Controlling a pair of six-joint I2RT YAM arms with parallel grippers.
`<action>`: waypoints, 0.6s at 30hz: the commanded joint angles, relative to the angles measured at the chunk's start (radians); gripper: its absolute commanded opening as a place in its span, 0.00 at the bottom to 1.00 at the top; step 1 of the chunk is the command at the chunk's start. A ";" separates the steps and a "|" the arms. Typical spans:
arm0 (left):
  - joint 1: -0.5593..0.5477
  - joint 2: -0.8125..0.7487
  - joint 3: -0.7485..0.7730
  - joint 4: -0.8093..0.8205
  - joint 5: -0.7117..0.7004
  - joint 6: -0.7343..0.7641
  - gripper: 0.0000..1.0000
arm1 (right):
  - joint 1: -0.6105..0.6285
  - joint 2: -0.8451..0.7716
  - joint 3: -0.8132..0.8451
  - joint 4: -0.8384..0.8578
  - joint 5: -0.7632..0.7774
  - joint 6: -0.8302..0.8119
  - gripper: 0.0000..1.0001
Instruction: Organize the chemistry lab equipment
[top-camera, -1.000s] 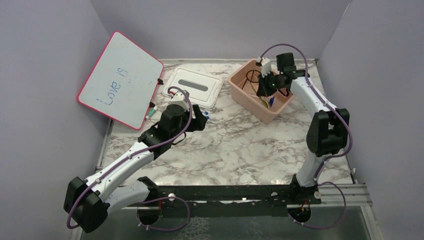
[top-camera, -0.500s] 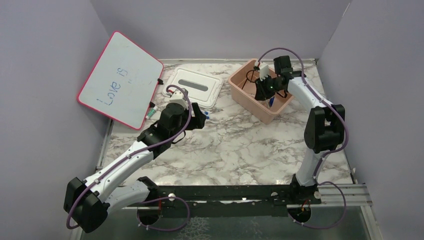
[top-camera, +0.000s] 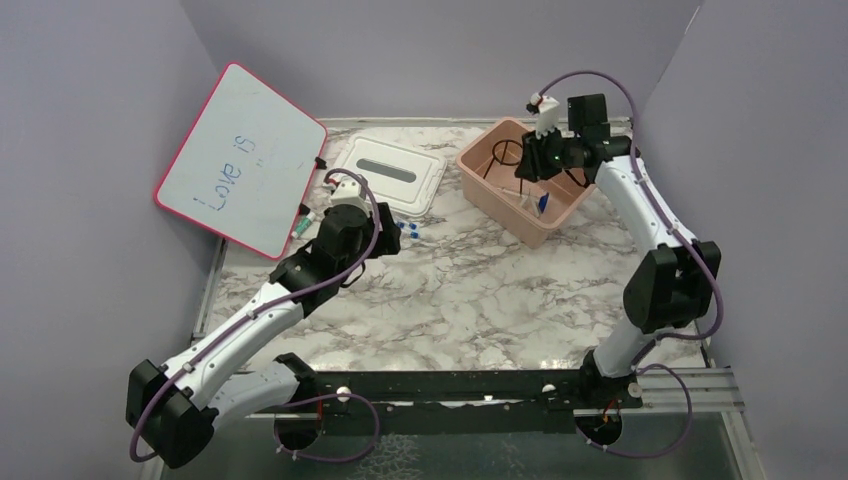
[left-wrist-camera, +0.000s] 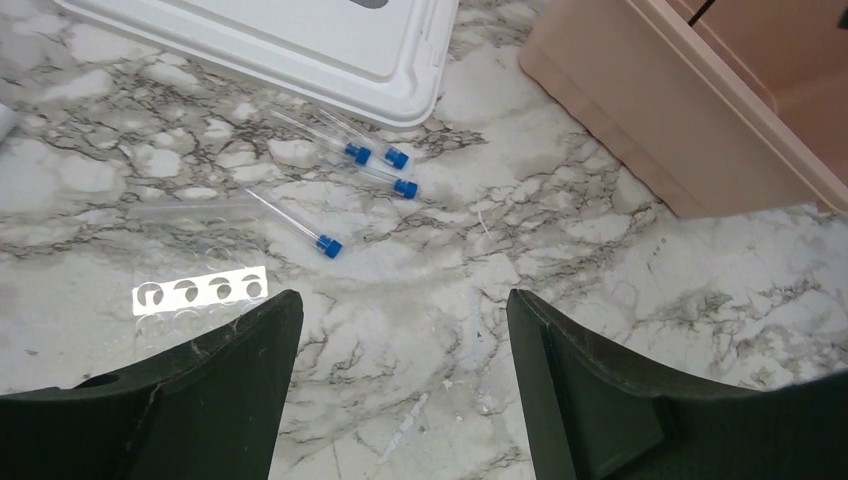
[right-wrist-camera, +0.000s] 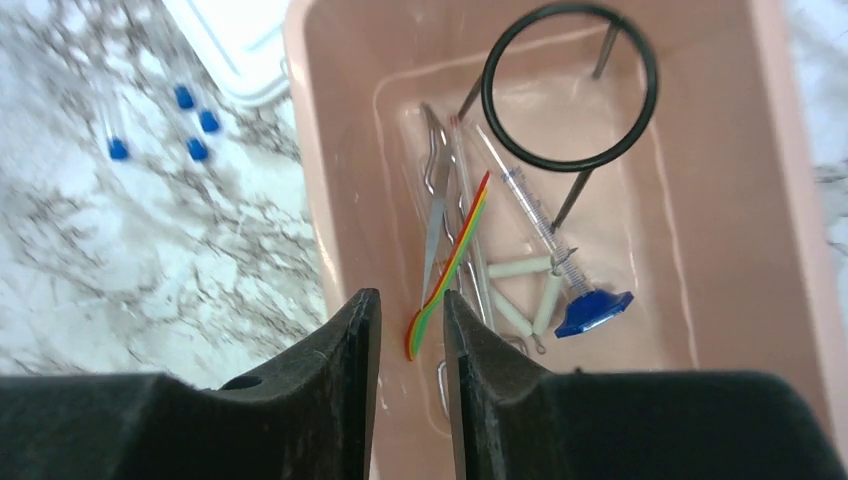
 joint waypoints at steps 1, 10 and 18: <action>-0.002 -0.046 0.068 -0.052 -0.131 0.039 0.78 | 0.049 -0.104 0.038 0.062 0.050 0.139 0.34; -0.001 -0.134 0.240 -0.152 -0.286 0.101 0.82 | 0.348 -0.195 -0.086 0.239 0.209 0.310 0.41; -0.001 -0.204 0.326 -0.195 -0.319 0.173 0.87 | 0.626 -0.012 -0.186 0.403 0.343 0.398 0.46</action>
